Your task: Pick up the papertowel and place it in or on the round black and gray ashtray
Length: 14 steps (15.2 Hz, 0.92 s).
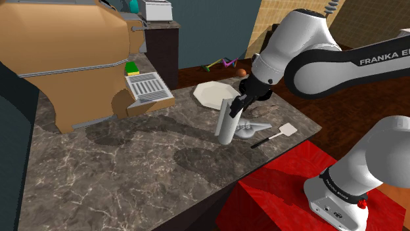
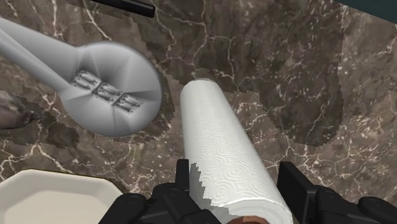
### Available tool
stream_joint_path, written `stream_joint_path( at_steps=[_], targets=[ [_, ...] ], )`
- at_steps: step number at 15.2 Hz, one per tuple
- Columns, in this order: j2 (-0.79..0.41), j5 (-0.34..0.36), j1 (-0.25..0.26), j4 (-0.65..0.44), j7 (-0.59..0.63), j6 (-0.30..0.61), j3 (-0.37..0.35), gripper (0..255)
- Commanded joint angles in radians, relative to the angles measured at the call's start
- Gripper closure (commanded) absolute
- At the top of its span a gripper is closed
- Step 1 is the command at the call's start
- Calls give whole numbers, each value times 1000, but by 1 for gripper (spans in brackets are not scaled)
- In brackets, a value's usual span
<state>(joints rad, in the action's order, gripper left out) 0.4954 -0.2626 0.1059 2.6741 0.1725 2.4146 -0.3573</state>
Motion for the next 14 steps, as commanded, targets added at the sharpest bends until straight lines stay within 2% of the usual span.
stream_joint_path(
  at_steps=[1, 14],
  targets=[
    [9, 1, 0, -8, 0, -16, 3, 255],
    [88, 24, -7, -132, 8, -218, 35, 255]
  ],
)
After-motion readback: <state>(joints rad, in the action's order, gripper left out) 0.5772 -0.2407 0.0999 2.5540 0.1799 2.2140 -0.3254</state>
